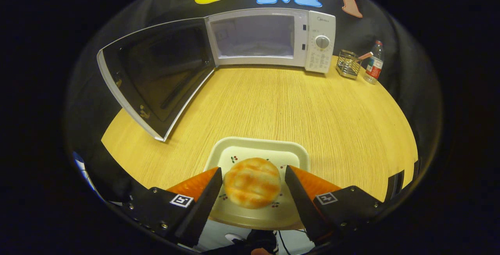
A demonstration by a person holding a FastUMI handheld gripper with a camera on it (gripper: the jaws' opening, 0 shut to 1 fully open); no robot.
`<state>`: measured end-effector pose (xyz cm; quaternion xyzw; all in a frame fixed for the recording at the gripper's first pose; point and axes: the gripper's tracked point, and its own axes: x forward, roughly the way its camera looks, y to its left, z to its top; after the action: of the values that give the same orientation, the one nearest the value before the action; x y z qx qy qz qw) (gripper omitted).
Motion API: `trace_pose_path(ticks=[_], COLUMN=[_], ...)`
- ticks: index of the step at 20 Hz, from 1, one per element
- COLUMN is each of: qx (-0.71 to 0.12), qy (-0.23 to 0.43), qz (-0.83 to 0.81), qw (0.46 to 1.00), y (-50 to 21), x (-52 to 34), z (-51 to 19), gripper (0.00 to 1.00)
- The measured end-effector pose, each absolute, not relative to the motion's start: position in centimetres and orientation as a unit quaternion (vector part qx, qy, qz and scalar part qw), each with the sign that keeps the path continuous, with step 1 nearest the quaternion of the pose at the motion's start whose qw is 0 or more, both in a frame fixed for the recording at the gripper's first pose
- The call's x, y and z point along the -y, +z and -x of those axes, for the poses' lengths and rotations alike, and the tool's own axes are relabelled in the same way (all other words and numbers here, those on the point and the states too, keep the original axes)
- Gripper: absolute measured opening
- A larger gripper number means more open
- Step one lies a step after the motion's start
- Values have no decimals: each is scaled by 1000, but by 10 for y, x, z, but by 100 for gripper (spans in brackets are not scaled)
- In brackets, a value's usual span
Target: Open the microwave, put the food inside, and close the microwave door.
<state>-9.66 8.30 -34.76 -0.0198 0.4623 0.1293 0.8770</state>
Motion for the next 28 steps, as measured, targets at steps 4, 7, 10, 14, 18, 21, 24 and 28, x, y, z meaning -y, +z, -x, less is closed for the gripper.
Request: trace_pose_path(ticks=[4,7,10,14,18,21,24,28], qx=[-477,-476,-468,-432,-387,-351,-319,-278], qy=[125,123,134,147,157,157,156,160], qz=[2,2,-21,-55,-97,-122,-138,-178], qw=[870,871,873,888,903,915,925,930], y=[-354,-350,-337,-302,-264,-240,-225,-210], x=[-86,-85,-91,-102,-117,-126,-134,-151], z=[99,95,89,64,28,-5,-43,-89], gripper=[94,74,74,74,74,74,74,74])
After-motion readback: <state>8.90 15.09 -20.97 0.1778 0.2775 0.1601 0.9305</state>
